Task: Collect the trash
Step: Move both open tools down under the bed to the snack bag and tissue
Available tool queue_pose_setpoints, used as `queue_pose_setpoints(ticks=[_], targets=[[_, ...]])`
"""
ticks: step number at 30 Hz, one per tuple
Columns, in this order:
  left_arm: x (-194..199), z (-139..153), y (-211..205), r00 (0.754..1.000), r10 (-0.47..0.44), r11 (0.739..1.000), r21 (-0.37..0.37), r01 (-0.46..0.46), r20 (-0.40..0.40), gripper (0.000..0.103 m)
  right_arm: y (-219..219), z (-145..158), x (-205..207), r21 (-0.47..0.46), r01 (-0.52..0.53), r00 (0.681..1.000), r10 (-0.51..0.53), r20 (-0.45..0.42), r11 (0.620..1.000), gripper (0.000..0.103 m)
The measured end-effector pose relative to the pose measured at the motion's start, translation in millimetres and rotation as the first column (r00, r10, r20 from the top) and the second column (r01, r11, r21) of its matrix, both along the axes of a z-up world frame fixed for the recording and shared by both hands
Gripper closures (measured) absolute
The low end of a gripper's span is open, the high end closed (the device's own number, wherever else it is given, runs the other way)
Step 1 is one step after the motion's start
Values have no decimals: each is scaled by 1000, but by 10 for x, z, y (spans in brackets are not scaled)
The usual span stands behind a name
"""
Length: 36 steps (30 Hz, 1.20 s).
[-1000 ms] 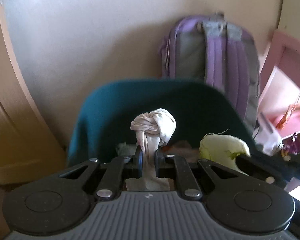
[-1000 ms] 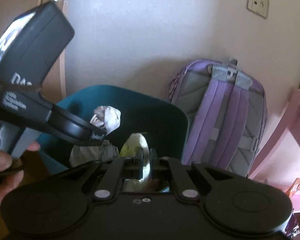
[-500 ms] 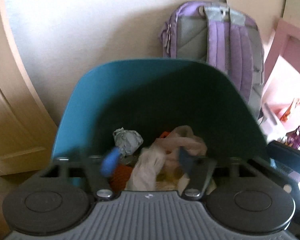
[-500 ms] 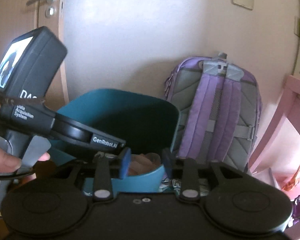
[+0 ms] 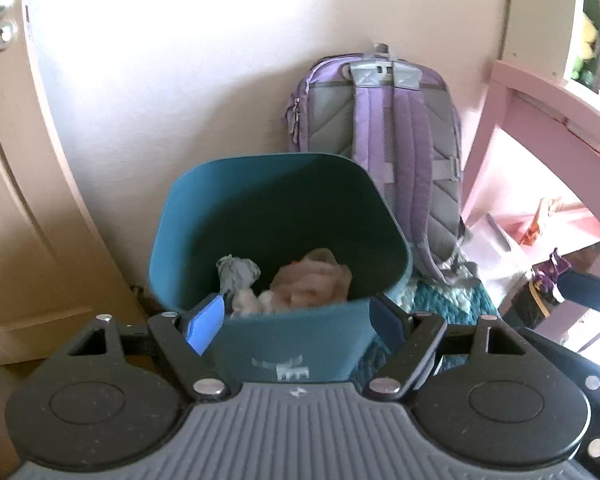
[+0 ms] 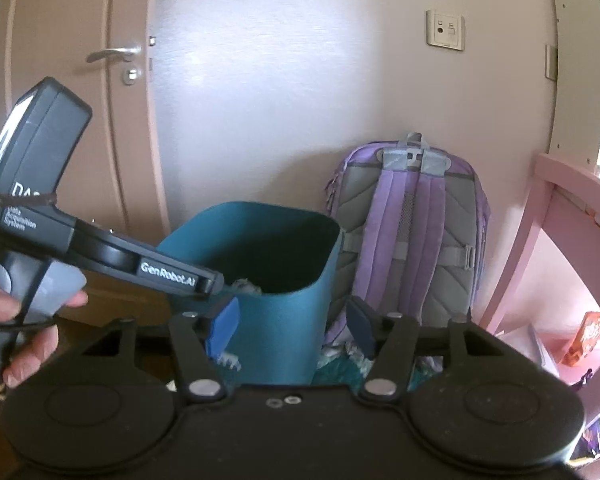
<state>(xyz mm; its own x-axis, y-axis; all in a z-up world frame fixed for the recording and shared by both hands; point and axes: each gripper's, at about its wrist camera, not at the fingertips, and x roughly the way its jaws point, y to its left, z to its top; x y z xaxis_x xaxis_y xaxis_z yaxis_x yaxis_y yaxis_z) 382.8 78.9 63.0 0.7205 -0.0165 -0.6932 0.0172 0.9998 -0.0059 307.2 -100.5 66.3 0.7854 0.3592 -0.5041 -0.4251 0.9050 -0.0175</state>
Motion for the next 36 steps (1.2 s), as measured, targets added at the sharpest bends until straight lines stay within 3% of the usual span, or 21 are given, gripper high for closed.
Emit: queue_pose_setpoints(ticks=[10,15,18,22,27,30,36], targets=[[-771,-13,-36,1000,-22,999,-26,22,21,23,-273,-270,-408,-20,-44,997,43,-65,999,42],[-981,-245,25,999,-29,999,-35,30,28,17,-311,-822,-484,-26,-67,981,61,-182,997,41],[-1031,-520,84,998,-44,999,-31,45,34,2,-318,-1308,-516,-43,-78,969,66,-238,996,40],[-1039,-1020,165,995,-95,995,10,95,40,0,-322,-2064,-534,-74,-118,935,85,-345,990,40],[-895,-1812,267,986,-148,988,31,151,-73,0,-256,-3079,-547,-166,-180,878,82,-471,970,40],[-784,-2357,291,978,-156,984,67,167,-137,0,-274,-3682,-530,-176,-126,824,4,-566,976,40],[-591,-3452,265,937,-189,972,81,221,-294,0,-308,-4755,-512,-236,-56,702,-130,-700,970,40]])
